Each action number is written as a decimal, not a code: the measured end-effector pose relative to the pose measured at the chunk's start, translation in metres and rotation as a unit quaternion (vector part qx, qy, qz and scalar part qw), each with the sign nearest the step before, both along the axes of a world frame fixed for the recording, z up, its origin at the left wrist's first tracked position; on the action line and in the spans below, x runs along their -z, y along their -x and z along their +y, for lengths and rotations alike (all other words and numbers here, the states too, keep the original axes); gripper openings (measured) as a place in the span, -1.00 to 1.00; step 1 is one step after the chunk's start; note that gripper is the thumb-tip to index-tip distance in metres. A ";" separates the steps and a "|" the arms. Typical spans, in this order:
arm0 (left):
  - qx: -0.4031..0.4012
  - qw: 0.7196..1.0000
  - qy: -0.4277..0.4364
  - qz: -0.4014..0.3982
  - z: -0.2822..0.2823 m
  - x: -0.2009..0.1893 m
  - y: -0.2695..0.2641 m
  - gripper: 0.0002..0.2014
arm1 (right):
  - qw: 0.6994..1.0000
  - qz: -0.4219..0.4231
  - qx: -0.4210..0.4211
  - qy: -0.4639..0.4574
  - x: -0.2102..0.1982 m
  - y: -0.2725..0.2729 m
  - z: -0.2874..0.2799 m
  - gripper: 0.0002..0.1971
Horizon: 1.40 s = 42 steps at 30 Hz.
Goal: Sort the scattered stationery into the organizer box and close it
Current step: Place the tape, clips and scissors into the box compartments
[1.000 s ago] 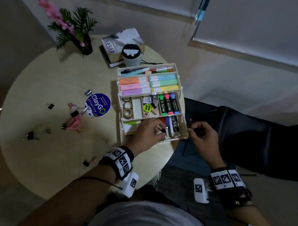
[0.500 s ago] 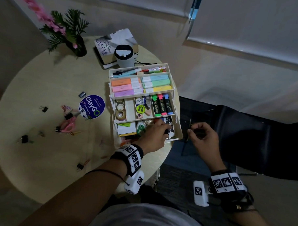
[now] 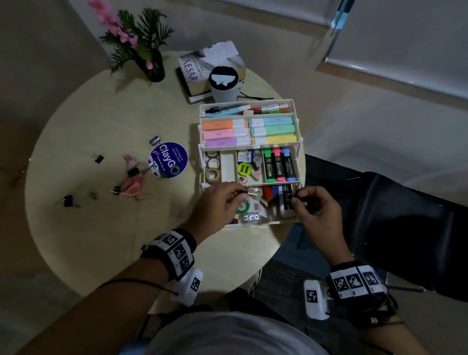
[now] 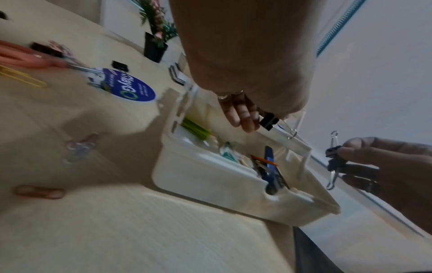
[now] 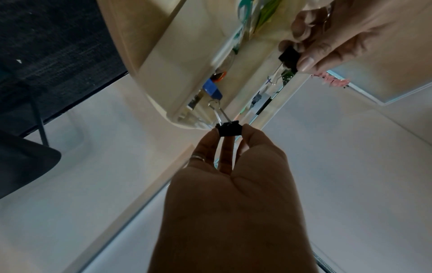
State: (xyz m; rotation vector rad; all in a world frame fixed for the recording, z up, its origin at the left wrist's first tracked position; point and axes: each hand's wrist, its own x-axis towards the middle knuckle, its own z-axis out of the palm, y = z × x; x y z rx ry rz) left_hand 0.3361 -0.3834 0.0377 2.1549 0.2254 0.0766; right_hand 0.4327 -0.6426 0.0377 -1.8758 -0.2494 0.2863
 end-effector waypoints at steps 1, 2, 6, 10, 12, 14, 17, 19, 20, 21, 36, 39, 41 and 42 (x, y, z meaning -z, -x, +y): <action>-0.020 1.000 0.019 0.007 0.006 0.000 0.004 -0.81 | 1.000 0.001 -0.003 -0.002 0.000 0.000 0.004 -0.84; -0.037 0.999 0.036 0.014 0.011 0.002 0.007 -0.83 | 1.000 0.001 -0.007 -0.003 0.000 -0.001 0.008 -0.84; -0.076 0.997 0.001 0.005 0.024 0.001 0.022 -0.86 | 1.000 -0.005 -0.028 0.003 0.002 0.001 0.020 -0.84; -0.086 0.996 -0.027 0.027 0.036 0.004 0.035 -0.82 | 0.999 -0.008 -0.043 0.003 0.002 0.006 0.027 -0.83; -0.058 0.996 -0.049 0.048 0.043 0.005 0.042 -0.87 | 0.999 -0.014 -0.050 0.009 0.002 0.008 0.031 -0.83; -0.025 0.995 -0.070 0.058 0.047 0.005 0.048 -0.89 | 0.998 -0.020 -0.058 0.014 0.003 0.010 0.036 -0.83; -0.004 0.994 -0.088 0.063 0.048 0.003 0.053 -0.91 | 0.998 -0.032 -0.060 0.020 0.002 0.012 0.043 -0.84; -0.006 0.994 -0.089 0.063 0.046 0.002 0.053 -0.92 | 0.997 -0.038 -0.059 0.020 0.001 0.012 0.045 -0.84; -0.007 0.995 -0.086 0.059 0.044 0.002 0.053 -0.92 | 0.997 -0.040 -0.058 0.020 0.000 0.011 0.044 -0.84; -0.007 0.995 -0.082 0.058 0.042 0.002 0.052 -0.91 | 0.998 -0.040 -0.055 0.020 0.000 0.009 0.043 -0.84; 0.003 0.997 -0.058 0.060 -0.008 -0.003 0.018 -0.91 | 0.999 -0.024 0.022 -0.002 0.000 0.006 -0.009 -0.86; -0.003 0.992 -0.113 0.062 -0.024 -0.009 0.005 -0.90 | 0.999 -0.025 0.023 -0.008 0.001 0.009 -0.009 -0.85; -0.016 0.982 -0.169 0.077 -0.033 -0.010 -0.003 -0.90 | 0.999 -0.026 0.018 -0.010 0.001 0.011 -0.008 -0.85; -0.019 0.976 -0.195 0.092 -0.036 -0.010 -0.007 -0.90 | 0.999 -0.027 0.014 -0.010 0.001 0.011 -0.008 -0.85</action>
